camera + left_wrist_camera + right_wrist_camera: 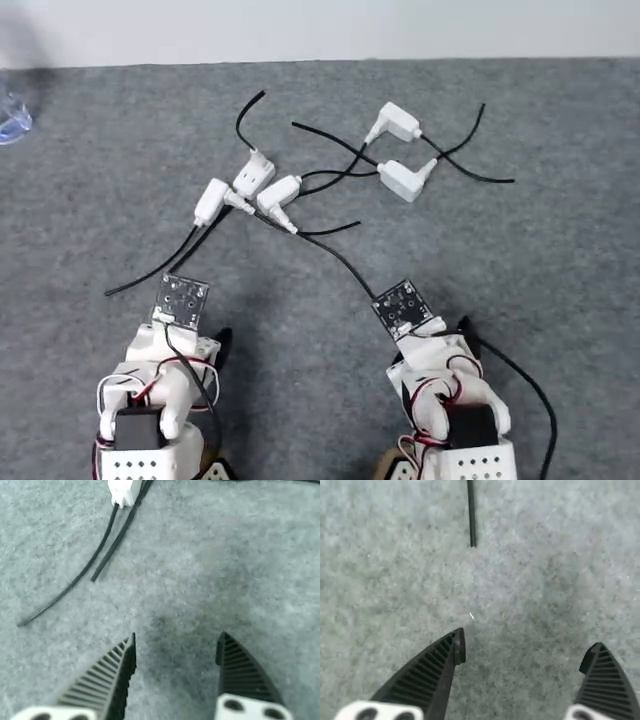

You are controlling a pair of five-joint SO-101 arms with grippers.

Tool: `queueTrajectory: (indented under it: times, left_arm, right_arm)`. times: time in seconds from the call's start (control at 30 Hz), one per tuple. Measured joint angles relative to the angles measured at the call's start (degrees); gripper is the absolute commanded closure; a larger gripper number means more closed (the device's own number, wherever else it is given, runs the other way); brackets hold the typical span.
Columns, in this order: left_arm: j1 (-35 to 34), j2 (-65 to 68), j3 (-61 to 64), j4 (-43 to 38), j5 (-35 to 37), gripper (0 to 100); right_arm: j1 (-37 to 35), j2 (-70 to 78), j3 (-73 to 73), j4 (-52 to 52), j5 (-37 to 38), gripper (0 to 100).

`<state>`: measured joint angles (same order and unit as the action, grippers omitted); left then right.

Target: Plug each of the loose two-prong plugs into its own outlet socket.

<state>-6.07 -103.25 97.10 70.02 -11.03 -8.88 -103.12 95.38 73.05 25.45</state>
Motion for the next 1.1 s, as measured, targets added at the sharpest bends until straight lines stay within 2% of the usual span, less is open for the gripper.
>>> queueTrajectory:
  times: [0.4, 0.7, 0.8, 0.97, 1.1]
  left_arm:
    - [0.00, 0.00, 0.00, 1.85, 0.00, 75]
    - [0.00, 0.00, 0.00, 1.85, 0.00, 75]
    - [-3.60, 0.00, 0.00, 1.85, 0.00, 75]
    - [-13.98, 0.00, 0.00, 1.85, 0.00, 75]
    - [-13.63, 0.00, 0.00, 1.85, 0.00, 75]
  right_arm:
    - [0.18, 0.00, 0.00, 1.85, 0.00, 63.7]
    - [5.89, 0.00, 0.00, 1.85, 0.00, 63.7]
    - [5.89, 0.00, 0.00, 1.85, 0.00, 63.7]
    - [5.89, 0.00, 0.00, 1.85, 0.00, 63.7]
    - [5.89, 0.00, 0.00, 1.85, 0.00, 63.7]
